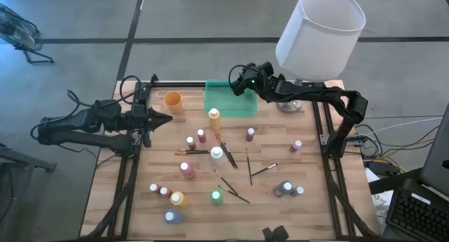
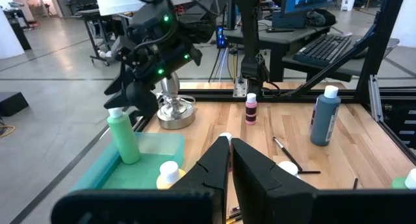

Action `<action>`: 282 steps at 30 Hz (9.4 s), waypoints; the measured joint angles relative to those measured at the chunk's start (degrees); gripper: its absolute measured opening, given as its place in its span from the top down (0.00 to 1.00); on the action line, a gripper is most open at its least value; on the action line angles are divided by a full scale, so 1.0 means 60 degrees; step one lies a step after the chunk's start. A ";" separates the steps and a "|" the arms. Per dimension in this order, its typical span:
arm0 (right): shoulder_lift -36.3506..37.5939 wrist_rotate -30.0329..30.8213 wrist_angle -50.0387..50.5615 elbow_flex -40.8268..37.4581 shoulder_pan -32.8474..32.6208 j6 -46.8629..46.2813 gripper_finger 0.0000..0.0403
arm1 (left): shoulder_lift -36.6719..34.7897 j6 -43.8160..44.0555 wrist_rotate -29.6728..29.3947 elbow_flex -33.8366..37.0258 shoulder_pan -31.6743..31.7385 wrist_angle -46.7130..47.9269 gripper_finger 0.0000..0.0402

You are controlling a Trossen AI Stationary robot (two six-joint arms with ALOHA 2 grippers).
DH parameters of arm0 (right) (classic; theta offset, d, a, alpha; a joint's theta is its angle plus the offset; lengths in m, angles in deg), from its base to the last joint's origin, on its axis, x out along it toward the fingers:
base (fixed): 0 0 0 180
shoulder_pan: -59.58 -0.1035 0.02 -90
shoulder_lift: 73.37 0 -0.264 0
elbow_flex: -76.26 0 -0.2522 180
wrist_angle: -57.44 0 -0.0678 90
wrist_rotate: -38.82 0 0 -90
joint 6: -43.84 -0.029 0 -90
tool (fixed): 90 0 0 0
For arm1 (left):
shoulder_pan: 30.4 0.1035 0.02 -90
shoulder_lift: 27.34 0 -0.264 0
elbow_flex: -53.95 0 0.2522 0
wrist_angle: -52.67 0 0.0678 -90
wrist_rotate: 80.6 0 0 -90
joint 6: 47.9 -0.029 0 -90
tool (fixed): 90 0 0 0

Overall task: Pick & Place Paint Supplies
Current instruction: Put the large black paint bottle into the green bin

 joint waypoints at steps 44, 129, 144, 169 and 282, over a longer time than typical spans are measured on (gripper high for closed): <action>0.3574 -0.1841 0.1810 0.0414 -0.5743 0.2329 0.59 | 0.0000 0.0000 0.0002 0.0000 0.0000 0.0000 0.94; 0.4433 0.1992 0.7681 -0.3480 -1.4918 -1.1060 0.38 | 0.0004 0.0000 0.0002 0.0000 0.0003 0.0000 0.94; 0.4430 0.2242 0.5546 -0.4449 -1.4454 -1.0126 0.34 | 0.0000 0.0000 -0.0002 0.0000 0.0003 0.0000 0.94; 0.4401 0.2231 0.5360 -0.4609 -1.4183 -0.9844 0.53 | 0.0001 0.0000 -0.0001 0.0000 0.0002 0.0000 0.94; 0.0208 -0.1084 -0.4413 -0.2530 -0.0476 -0.0096 0.72 | 0.0000 0.0000 0.0002 0.0000 0.0002 0.0003 0.94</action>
